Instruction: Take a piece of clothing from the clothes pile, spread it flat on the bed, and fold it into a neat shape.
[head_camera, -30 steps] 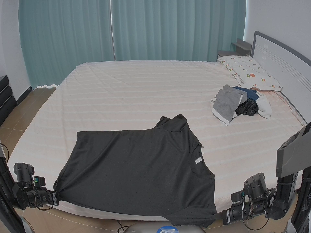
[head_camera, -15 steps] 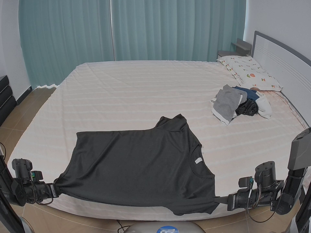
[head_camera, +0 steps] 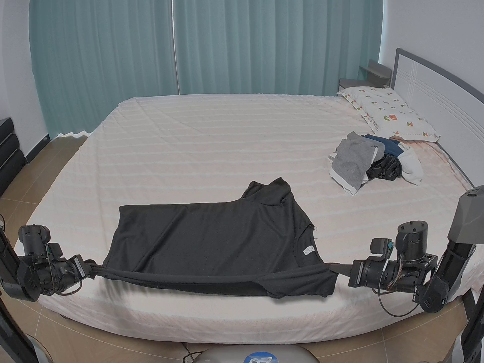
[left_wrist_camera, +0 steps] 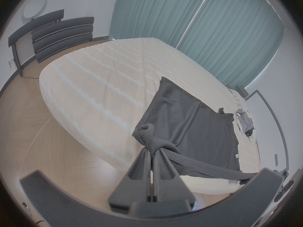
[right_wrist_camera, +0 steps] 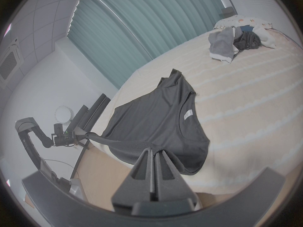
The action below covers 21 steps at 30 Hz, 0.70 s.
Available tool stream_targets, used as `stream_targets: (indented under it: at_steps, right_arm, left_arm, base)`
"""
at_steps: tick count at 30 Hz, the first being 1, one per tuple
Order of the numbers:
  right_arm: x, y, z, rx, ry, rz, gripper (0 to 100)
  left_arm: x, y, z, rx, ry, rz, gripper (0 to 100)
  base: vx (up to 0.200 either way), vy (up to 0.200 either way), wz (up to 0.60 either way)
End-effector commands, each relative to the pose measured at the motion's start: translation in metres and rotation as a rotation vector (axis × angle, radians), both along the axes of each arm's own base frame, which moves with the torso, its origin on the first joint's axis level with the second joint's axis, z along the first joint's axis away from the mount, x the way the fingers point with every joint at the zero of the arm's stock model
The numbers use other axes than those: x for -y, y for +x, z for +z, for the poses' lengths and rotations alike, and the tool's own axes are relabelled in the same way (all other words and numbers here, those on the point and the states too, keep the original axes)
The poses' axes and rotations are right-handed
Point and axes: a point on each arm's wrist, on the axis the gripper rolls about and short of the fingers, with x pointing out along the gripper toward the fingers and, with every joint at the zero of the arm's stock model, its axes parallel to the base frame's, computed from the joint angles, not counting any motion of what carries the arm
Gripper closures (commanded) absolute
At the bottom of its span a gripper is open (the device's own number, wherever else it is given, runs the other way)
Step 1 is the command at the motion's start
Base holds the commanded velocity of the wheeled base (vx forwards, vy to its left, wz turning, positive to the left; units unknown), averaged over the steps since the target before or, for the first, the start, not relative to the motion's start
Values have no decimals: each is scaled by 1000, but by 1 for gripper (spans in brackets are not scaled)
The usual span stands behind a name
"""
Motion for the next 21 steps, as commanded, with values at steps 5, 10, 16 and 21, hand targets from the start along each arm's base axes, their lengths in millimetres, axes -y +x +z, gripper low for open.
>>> stream_targets:
  at_steps: [5,10,16,21]
  right_arm:
    - [8,12,10,54,20,-45,100]
    - [11,2,13,40,16,-44,100]
    - [14,-15,4,-17,-4,-35,100]
    - [15,-21,1,-32,-11,-31,100]
  left_arm:
    - [8,-3,27,102,11,-16,100]
    - [11,-9,24,68,37,-41,100]
    - [14,-22,13,-67,94,-128,100]
    - [15,-27,13,-98,114,-159,100]
  base:
    - [0,0,0]
    - [0,0,0]
    - [0,0,0]
    - [0,0,0]
